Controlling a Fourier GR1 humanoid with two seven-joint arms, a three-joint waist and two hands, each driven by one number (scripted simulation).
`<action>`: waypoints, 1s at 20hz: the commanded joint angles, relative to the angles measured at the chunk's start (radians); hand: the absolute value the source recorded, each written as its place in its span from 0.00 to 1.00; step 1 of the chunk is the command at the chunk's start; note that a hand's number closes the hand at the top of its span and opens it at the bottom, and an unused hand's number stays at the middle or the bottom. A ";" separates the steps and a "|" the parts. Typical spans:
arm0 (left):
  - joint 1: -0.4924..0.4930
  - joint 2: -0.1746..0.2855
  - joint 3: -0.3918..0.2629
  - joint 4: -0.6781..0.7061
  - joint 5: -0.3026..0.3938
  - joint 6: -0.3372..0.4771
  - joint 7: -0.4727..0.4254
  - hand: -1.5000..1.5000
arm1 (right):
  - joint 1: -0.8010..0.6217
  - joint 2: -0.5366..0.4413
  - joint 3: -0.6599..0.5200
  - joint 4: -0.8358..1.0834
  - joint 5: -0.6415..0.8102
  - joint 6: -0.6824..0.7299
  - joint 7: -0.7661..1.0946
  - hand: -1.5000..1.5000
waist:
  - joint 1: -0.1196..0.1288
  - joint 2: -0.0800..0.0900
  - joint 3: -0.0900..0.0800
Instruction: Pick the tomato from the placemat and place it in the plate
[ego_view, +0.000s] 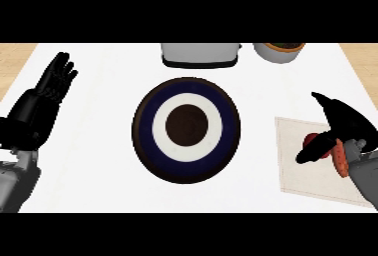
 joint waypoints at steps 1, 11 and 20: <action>0.000 -0.048 0.009 0.029 -0.050 -0.007 -0.030 0.50 | 0.075 -0.001 -0.026 -0.084 0.021 0.058 0.070 0.00 | -0.004 0.001 0.001; 0.016 -0.062 0.064 -0.031 -0.060 -0.056 0.037 0.50 | 0.061 0.031 -0.064 0.096 0.119 0.125 0.051 0.00 | 0.001 0.002 0.001; -0.046 -0.116 0.105 0.017 -0.114 -0.095 0.063 0.50 | 0.091 0.158 -0.087 0.298 0.235 0.059 -0.124 0.00 | 0.003 0.003 0.002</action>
